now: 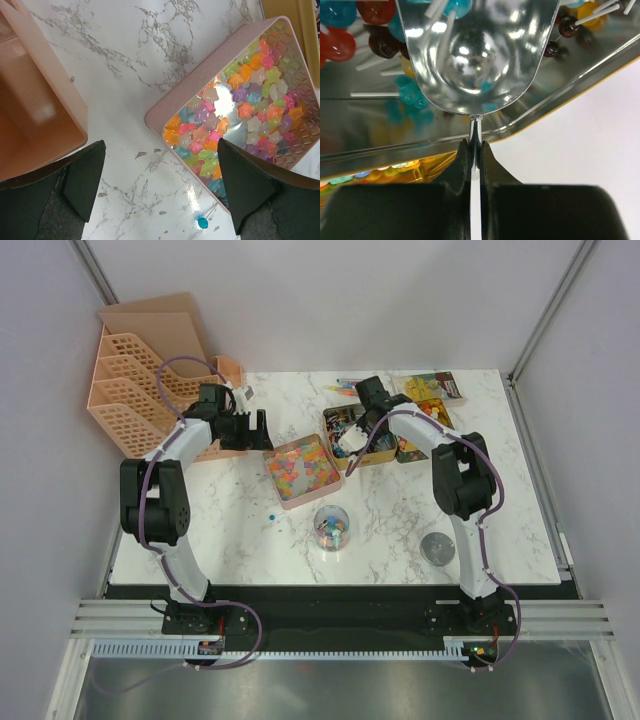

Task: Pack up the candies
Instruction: Scoop the fake candies from the storage box.

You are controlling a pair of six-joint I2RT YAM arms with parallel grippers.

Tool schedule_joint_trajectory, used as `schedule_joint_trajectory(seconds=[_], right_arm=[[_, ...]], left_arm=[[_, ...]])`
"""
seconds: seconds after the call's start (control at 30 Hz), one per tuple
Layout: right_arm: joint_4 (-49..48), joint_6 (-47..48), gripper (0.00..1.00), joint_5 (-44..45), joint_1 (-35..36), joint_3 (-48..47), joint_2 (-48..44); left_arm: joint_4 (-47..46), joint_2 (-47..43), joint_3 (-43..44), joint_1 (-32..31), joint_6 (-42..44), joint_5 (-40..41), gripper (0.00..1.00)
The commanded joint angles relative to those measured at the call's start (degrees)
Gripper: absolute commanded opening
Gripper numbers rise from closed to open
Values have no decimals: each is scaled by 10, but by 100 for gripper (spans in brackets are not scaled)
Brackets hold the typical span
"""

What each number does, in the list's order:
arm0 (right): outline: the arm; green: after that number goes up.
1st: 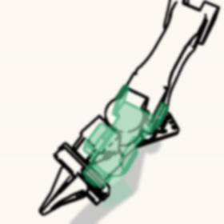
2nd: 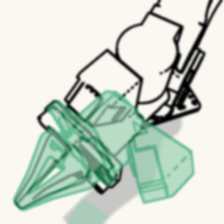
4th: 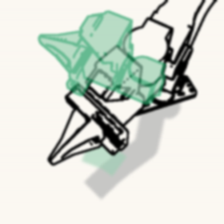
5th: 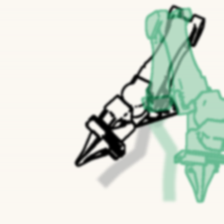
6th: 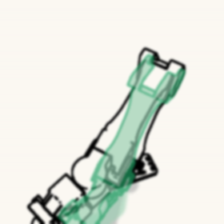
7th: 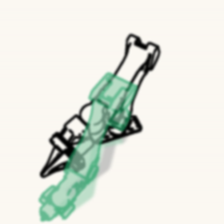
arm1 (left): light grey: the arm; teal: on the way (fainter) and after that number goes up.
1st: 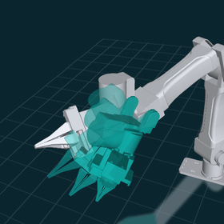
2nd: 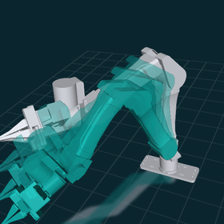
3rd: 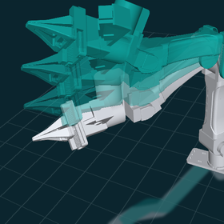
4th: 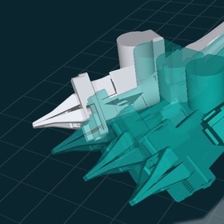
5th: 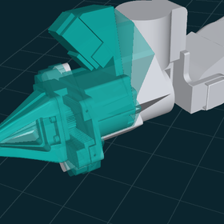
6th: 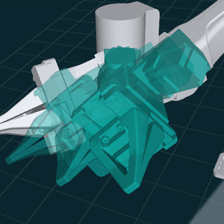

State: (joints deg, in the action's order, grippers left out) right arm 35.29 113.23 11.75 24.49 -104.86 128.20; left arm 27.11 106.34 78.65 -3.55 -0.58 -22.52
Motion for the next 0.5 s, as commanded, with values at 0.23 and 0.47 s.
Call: schedule_joint_trajectory(seconds=[0.23, 0.47], right_arm=[[203, 212, 0, -81, -11, -113, 25], [239, 204, 0, -111, -12, -163, 64]], left_arm=[[-17, -12, 11, 4, 11, 22, 100], [-1, 1, 31, 4, 22, 40, 100]])
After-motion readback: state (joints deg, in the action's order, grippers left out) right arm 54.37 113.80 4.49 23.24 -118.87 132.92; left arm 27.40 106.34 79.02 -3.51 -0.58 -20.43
